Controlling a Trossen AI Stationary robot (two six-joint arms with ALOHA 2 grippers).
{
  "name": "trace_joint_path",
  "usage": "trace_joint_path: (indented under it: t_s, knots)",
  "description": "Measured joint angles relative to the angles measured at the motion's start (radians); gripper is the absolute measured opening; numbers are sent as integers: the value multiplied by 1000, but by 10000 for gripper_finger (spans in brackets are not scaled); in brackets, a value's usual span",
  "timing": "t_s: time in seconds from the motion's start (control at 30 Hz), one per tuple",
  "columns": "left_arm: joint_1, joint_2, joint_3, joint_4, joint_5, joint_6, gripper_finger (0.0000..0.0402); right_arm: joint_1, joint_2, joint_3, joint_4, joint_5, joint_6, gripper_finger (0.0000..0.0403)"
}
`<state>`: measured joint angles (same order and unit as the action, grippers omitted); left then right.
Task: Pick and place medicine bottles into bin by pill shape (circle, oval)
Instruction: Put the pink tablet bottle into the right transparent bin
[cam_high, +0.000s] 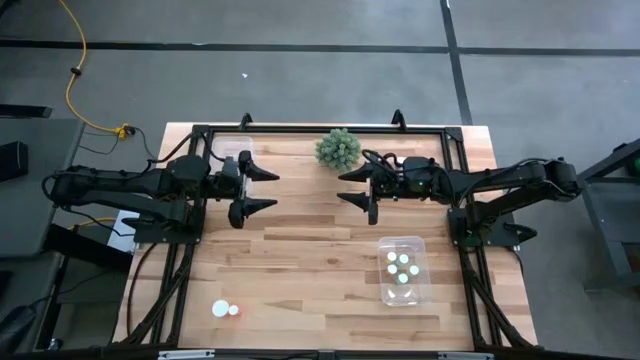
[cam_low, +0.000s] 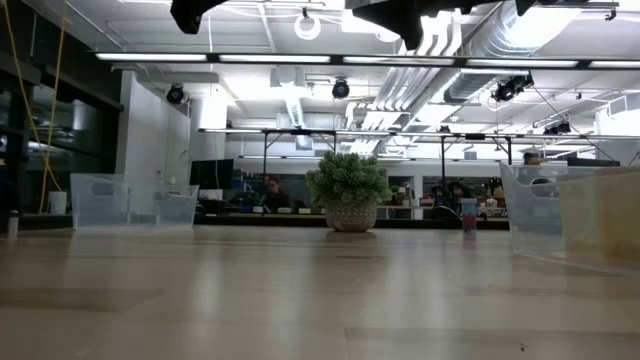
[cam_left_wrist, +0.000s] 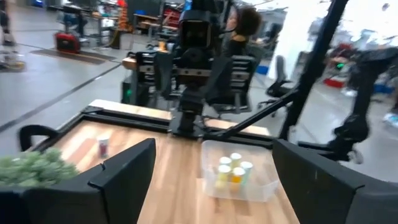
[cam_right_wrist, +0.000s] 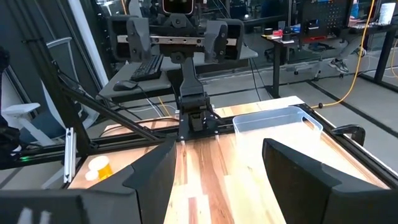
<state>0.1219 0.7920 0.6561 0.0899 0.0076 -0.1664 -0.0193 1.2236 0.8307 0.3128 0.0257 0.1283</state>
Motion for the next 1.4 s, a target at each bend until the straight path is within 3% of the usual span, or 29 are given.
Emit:
trace_joint_path:
  t_s: [0.3, 0.53, 0.7, 0.8, 1.07, 1.23, 1.4]
  knots:
    - [-42, 3, 15, -69, -38, 33, 314, 0, 0, 0, -37, 0, 2, 232]
    - [-245, 125, 266, -547, -148, 99, 310, 0, 0, 0, -39, 13, -5, 232]
    - [-442, 270, 416, -869, -170, 39, 310, 0, 0, 0, -41, 41, -20, 232]
    - [-562, 360, 457, -981, -170, -23, 310, 0, 0, 0, -42, 42, -37, 232]
    - [-801, 573, 461, -1003, -107, -308, 310, 0, 0, 0, -55, 41, -43, 232]
    - [-867, 696, 482, -1003, -45, -448, 310, 0, 0, 0, -77, 41, -43, 232]
    - [-899, 803, 550, -1002, -59, -501, 310, 0, 0, 0, -97, 40, -43, 232]
